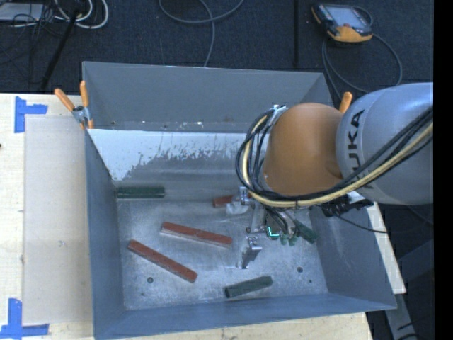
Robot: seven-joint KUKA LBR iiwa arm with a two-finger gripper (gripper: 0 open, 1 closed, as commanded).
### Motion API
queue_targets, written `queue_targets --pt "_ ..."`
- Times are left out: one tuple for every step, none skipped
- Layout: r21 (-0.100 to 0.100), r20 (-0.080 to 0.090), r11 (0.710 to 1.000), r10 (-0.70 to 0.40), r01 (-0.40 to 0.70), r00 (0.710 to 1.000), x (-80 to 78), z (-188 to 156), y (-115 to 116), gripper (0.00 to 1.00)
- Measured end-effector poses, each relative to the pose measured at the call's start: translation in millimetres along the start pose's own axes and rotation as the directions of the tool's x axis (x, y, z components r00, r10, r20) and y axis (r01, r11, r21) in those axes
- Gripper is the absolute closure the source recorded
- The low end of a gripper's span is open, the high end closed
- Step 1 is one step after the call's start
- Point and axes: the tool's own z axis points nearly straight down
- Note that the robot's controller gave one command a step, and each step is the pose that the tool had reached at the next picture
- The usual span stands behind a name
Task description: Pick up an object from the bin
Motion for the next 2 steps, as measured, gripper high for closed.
queue_targets --pt "0.0 0.007 1.0 0.002 -0.002 1.0 -1.8 -3.3 -0.4 0.0" --pt "-0.003 0.012 0.994 0.108 -0.108 0.994 -34.8 59.4 29.0 0.0"
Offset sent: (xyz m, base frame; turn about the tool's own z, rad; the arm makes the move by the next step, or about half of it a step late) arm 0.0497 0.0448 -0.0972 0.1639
